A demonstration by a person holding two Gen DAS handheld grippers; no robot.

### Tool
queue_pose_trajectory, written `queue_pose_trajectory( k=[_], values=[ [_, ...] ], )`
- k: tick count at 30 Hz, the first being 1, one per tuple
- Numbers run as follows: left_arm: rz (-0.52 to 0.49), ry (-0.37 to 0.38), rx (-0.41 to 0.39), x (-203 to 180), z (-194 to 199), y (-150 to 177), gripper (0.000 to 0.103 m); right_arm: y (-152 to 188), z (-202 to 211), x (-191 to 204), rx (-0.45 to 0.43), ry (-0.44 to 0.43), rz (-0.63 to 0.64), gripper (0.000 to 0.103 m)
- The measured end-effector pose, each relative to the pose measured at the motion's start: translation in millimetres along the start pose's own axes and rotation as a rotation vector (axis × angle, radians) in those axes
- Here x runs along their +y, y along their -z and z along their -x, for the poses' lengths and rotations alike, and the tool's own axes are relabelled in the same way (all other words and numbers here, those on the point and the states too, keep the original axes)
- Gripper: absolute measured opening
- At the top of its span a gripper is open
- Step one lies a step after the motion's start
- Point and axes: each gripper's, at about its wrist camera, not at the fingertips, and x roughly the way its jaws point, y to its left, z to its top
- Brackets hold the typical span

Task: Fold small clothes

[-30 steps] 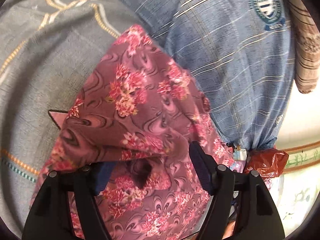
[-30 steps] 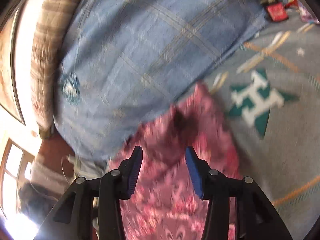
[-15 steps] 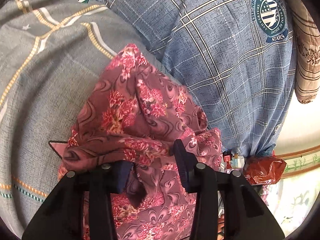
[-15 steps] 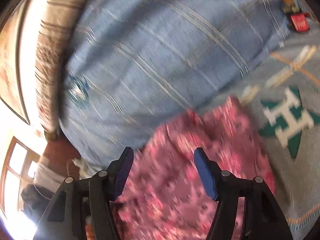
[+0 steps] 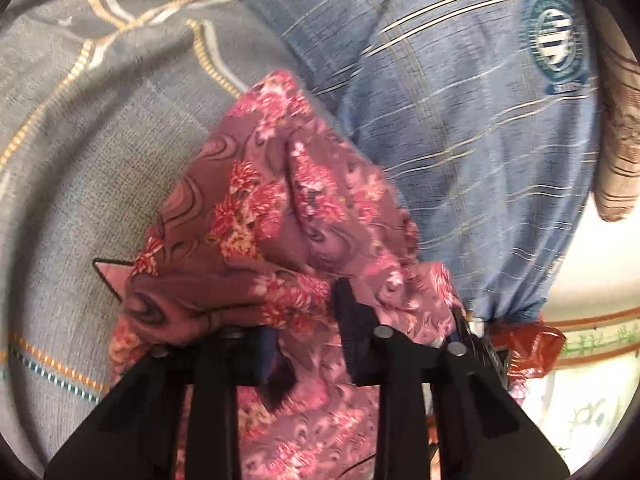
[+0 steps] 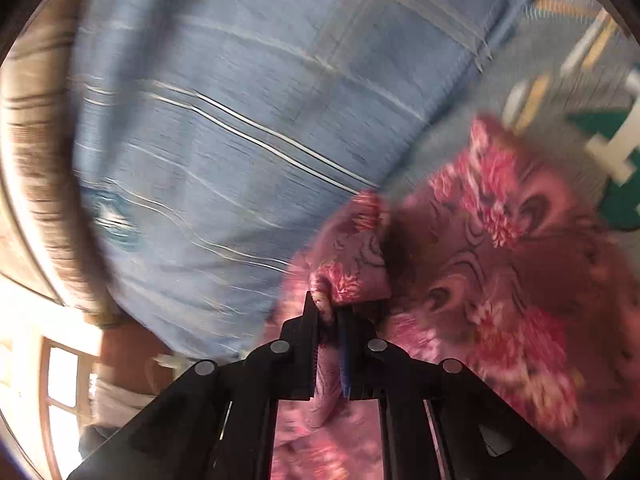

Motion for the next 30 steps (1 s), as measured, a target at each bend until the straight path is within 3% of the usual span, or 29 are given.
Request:
queue_pose_trajectory(
  k=[2, 4, 9, 13, 16, 18, 19, 20, 23, 24, 27, 28, 29, 30],
  values=[
    [-0.027, 0.018, -0.004, -3.4, 10.3, 7.5, 0.021, 5.9, 31.8, 15.3, -0.044, -0.03, 0.078, 0.007],
    [-0.063, -0.012, -0.018, -2.9, 15.7, 19.3, 0.021, 22.2, 68.3, 20.3, -0.069, -0.031, 0.156, 0.007],
    [-0.027, -0.069, 0.029, 26.3, -1.2, 40.9, 0.021, 52.1, 101.8, -25.7, -0.057, 0.145, 0.164, 0.009],
    [-0.041, -0.023, 0.01, 30.7, 17.7, 47.6, 0.021, 65.9, 108.4, -52.5, 0.006, 0.177, 0.12, 0.014],
    [-0.097, 0.016, -0.002, 22.6, 39.5, 54.8, 0.024, 69.0, 139.4, -36.9, -0.06, 0.179, 0.18, 0.017],
    [-0.129, 0.042, -0.013, 11.7, 47.2, 57.1, 0.044, 62.1, 158.4, -25.4, -0.149, 0.169, 0.21, 0.029],
    [-0.144, 0.035, -0.022, 6.2, 48.0, 56.4, 0.049, 56.7, 162.4, -17.5, -0.183, 0.171, 0.23, 0.047],
    [-0.15, 0.028, -0.028, 2.4, 47.0, 55.3, 0.05, 48.5, 160.6, -11.6, -0.185, 0.18, 0.255, 0.056],
    [-0.176, 0.029, -0.023, -11.8, 38.3, 48.6, 0.05, 27.0, 123.4, 0.0, -0.12, 0.221, 0.289, 0.056],
    [-0.191, 0.011, -0.029, -15.4, 35.4, 44.9, 0.05, 23.4, 111.1, 0.9, -0.107, 0.275, 0.314, 0.056],
    [-0.251, -0.131, -0.068, -24.3, 17.6, 32.6, 0.05, 19.2, 71.4, -0.4, -0.034, 0.386, 0.362, 0.056],
    [-0.259, -0.165, -0.061, -24.2, 10.4, 27.8, 0.05, 19.6, 57.8, -2.0, 0.012, 0.417, 0.366, 0.047],
    [-0.251, -0.177, -0.047, -21.0, 6.4, 24.6, 0.05, 21.1, 48.8, 1.1, 0.036, 0.426, 0.391, 0.021],
    [-0.244, -0.171, -0.036, -19.2, 2.2, 21.6, 0.05, 22.3, 45.4, 7.8, 0.048, 0.417, 0.44, 0.011]
  ],
)
